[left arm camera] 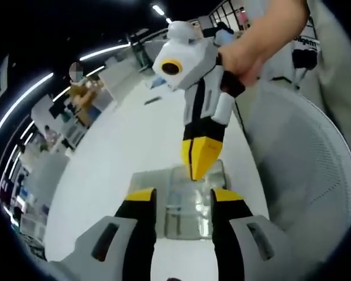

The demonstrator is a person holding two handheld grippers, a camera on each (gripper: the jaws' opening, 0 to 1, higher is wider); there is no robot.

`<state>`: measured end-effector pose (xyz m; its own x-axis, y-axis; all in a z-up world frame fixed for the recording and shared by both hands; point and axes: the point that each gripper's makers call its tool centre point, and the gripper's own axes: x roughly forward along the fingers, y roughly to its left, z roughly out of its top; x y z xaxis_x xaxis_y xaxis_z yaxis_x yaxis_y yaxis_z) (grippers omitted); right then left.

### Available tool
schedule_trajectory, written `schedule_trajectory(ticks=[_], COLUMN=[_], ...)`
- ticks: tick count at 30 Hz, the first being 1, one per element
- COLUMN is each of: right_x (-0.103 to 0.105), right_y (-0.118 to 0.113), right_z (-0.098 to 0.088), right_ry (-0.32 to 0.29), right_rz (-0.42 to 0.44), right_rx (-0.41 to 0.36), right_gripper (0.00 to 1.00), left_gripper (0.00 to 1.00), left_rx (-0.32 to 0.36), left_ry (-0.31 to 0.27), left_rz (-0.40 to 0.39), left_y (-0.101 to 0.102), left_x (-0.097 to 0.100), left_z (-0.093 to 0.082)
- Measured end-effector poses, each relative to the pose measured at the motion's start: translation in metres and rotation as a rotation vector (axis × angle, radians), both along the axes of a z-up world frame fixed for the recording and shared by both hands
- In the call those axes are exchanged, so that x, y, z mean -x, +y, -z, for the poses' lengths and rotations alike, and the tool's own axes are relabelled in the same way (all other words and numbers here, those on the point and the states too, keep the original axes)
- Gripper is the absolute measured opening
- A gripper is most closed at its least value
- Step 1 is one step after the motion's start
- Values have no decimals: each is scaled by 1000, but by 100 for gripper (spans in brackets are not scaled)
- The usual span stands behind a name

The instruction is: Insert the divider into the dual guide fixture by aligning both edges with the guide slots and pushing it downward to the bottom, including one-sided entry, uneven engagement, binding, and posture correction.

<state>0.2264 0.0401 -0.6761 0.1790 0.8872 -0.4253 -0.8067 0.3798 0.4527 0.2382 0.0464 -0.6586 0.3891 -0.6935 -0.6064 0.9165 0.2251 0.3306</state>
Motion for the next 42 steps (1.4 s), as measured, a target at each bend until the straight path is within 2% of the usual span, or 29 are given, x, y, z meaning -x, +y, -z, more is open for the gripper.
schedule_trajectory(ticks=[4,6,9,12,18,23,30,42], right_x=[2,5,7,7,9,11,12,17], right_y=[0,1,1,0,-3,-4,-3,-5], right_z=[1,0,0,1,2,2,0,-2], right_ry=[-18,-31,-63,-92,-128,-164,-196,-264], right_rz=[-29,-56,-87,-114,-155,-190,-228,-288], right_rx=[13,15,33,47,70,82,80,78], right_gripper=[0,0,0,0,0,0,0,0], left_gripper=[29,26,19,18,17,11,8,4], left_rx=[23,2,8,9,1,-5,-9,-52], left_ry=[52,74,111,164,199,227,264,328], left_rz=[9,20,41,70,101,109,122,160], left_y=[0,2,0,-4,-9,-9,-9,-13], left_x=[0,0,4,10,14,12,13,17], left_z=[-3,-1,-1,1,1,1,0,5])
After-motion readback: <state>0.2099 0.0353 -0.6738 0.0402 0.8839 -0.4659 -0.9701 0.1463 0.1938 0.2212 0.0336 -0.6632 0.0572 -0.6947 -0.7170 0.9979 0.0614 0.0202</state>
